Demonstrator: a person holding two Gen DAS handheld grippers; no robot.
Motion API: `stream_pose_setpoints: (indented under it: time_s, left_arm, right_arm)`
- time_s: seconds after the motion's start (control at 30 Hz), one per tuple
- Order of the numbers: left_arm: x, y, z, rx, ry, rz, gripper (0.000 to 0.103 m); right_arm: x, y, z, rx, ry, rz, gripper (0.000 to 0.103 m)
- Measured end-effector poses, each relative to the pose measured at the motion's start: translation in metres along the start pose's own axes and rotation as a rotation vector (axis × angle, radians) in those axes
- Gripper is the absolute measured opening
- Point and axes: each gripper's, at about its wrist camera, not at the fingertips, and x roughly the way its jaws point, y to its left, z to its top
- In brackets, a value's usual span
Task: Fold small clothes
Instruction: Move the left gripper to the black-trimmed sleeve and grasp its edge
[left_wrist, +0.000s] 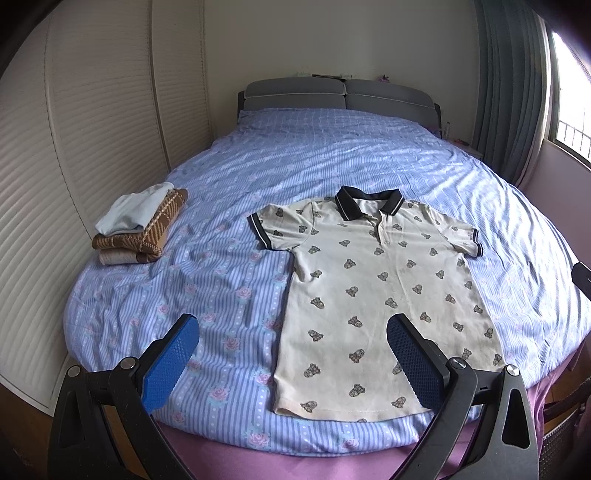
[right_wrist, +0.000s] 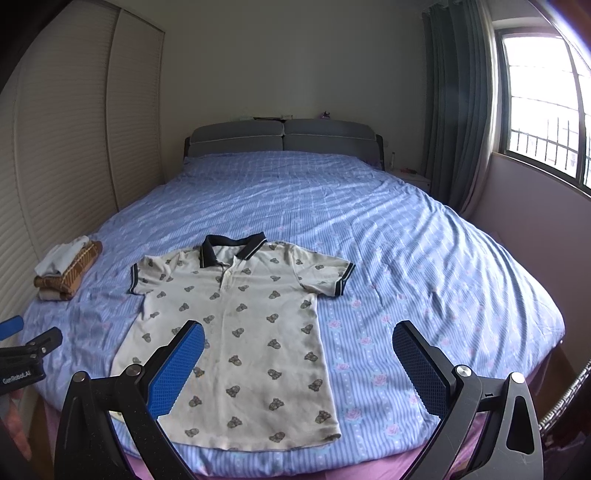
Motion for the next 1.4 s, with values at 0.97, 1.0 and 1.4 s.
stream_pose_setpoints:
  time_s: [0.97,1.0,1.4]
  left_arm:
    - [0.312,0.101,0.109,-0.076,0.104,-0.139,0.031]
    - [0.322,0.103,0.110,-0.078,0.108,-0.149,0.031]
    - [0.390,0.117,0.109,-0.138,0.181,-0.216,0.031]
  right_arm:
    - [0.213,0.160,0.048,0.026,-0.032,0.036,0.102]
    - [0.220,0.164,0.047,0.035,-0.031,0.037,0.102]
    - [0.264,0.195,0.032,0.021,-0.017,0.058,0.102]
